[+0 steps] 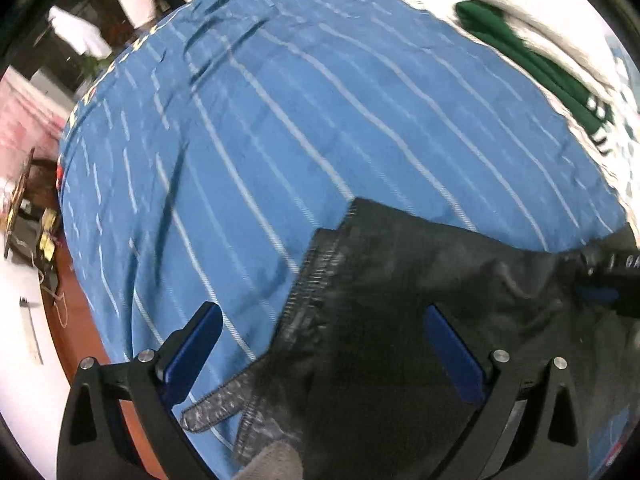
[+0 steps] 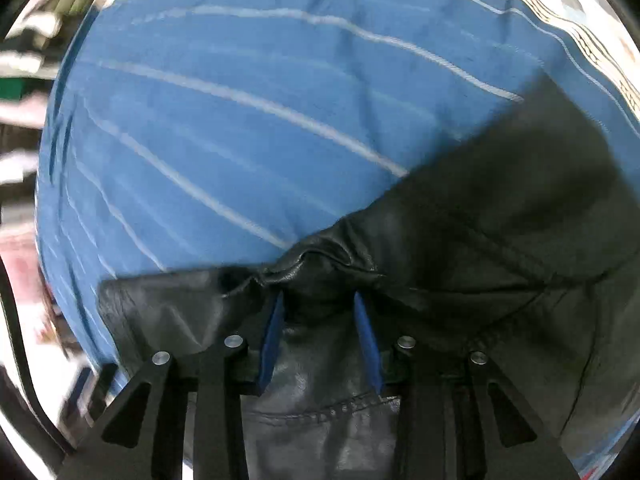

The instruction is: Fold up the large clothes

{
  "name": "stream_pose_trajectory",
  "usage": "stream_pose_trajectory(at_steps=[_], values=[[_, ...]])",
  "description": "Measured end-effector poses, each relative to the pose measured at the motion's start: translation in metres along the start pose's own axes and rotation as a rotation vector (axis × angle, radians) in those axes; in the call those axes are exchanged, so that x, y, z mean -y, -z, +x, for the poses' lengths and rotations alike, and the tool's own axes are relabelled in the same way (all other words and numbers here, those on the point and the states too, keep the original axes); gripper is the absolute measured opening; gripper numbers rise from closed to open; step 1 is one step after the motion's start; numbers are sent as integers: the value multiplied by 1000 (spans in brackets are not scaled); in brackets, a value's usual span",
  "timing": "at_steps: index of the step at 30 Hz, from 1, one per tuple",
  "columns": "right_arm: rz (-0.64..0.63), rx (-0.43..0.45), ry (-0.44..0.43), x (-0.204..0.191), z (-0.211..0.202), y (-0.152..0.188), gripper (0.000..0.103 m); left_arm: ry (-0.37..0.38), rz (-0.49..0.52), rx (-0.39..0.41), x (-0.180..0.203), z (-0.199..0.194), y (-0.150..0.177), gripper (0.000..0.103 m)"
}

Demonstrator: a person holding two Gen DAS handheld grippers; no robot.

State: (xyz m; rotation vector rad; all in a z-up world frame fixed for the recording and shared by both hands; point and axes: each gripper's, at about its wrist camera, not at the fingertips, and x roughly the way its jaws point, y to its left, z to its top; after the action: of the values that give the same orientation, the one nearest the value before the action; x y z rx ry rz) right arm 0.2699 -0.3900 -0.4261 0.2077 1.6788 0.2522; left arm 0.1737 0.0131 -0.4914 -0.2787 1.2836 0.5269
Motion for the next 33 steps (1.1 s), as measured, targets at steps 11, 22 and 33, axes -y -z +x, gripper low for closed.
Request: stream_pose_trajectory(at_steps=[11,22,33], values=[[-2,-92,64,58,-39,18,38,8,141,-3,85,-2,1,103],[126,25,-167,119,-83,39,54,12,281,-5,145,5,12,103],[592,258,-386,297,-94,195,67,58,290,-23,157,43,20,103]])
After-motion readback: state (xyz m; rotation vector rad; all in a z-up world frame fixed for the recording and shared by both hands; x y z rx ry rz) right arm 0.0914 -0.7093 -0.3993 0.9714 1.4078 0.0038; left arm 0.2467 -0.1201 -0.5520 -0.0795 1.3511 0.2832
